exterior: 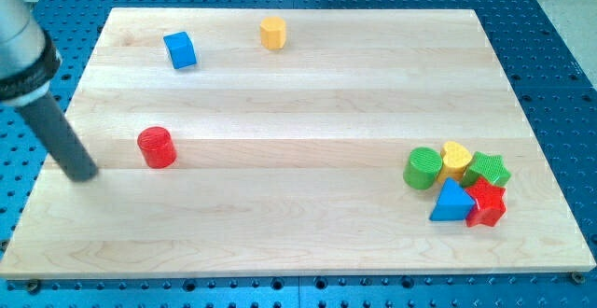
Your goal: Move the red circle to the bottom left of the green circle
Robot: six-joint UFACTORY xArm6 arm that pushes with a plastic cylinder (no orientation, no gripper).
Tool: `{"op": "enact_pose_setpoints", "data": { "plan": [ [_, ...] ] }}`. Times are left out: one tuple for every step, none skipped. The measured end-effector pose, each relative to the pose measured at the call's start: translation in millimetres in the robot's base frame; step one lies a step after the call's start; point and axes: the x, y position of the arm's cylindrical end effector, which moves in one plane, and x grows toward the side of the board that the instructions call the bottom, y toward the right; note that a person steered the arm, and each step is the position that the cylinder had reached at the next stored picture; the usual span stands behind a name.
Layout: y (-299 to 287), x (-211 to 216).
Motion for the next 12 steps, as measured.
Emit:
{"op": "enact_pose_setpoints", "data": {
  "plan": [
    [32.5, -21.7],
    [146.5, -14.5],
    [230.6, -1.3],
    [160.6, 2.2],
    [168.8, 40.6],
    [227.7, 34.3],
    [265.9, 26.9],
    [237.2, 44.0],
    [281.1, 50.4],
    [335.5, 45.3],
    [312.9, 59.3],
    [345.6, 73.4]
  ]
}}
